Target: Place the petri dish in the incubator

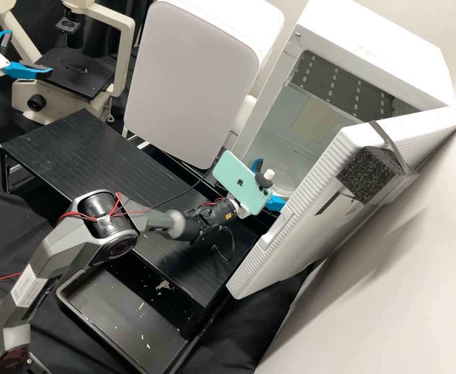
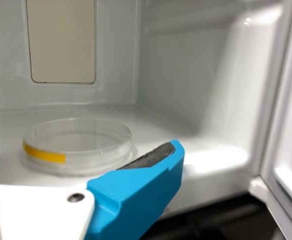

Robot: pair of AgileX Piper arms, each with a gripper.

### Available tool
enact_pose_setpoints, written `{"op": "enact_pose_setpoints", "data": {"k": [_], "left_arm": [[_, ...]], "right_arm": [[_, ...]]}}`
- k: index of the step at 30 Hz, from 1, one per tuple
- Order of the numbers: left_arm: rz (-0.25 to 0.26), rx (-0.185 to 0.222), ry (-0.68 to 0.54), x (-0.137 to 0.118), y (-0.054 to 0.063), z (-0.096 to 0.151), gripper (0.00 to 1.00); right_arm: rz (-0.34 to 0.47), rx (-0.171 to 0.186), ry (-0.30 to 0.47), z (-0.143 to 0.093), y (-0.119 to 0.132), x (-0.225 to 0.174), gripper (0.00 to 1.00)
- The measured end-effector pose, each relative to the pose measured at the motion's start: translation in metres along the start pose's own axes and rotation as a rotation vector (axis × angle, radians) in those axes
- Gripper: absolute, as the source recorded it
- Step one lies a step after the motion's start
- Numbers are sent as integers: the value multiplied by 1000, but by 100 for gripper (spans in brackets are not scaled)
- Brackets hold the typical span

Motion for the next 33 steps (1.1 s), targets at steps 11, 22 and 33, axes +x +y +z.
{"op": "enact_pose_setpoints", "data": {"k": [11,22,33], "left_arm": [[0,0,0,0,0,0,100],[0,0,0,0,0,0,100],[0,0,0,0,0,0,100]], "right_arm": [[64,62,73,7,30,-46,100],[183,176,164,-1,51,-144,100],[151,236,194,-36,19,-241,100]]}}
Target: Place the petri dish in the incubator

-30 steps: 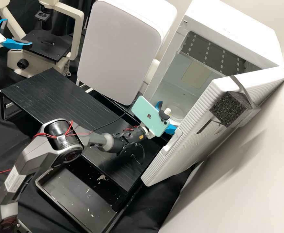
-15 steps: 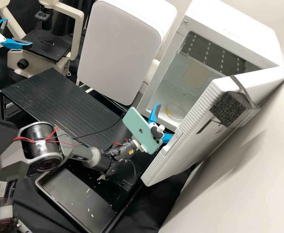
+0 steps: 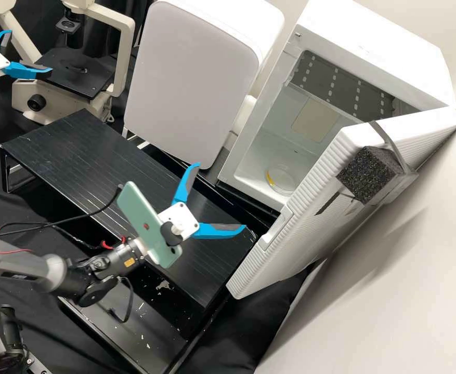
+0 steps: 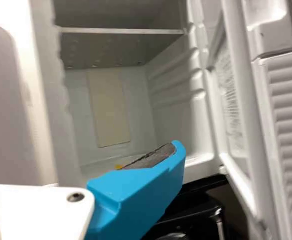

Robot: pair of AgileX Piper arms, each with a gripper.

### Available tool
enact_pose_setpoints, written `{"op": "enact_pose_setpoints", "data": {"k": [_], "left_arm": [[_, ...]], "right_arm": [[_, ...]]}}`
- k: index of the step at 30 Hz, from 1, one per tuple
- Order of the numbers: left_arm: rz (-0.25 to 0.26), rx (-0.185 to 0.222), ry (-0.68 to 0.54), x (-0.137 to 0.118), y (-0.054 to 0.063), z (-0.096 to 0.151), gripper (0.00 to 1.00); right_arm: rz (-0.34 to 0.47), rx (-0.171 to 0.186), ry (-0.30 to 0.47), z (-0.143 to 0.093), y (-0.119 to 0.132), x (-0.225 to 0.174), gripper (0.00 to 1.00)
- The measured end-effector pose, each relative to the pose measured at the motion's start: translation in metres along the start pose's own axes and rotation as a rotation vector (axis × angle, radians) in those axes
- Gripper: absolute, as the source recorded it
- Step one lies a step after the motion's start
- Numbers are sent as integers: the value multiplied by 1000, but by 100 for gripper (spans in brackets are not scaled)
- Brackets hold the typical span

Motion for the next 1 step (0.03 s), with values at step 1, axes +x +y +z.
{"op": "enact_pose_setpoints", "data": {"k": [1], "left_arm": [[0,0,0,0,0,0,100]], "right_arm": [[-5,5,10,-3,-2,-5,100]]}}
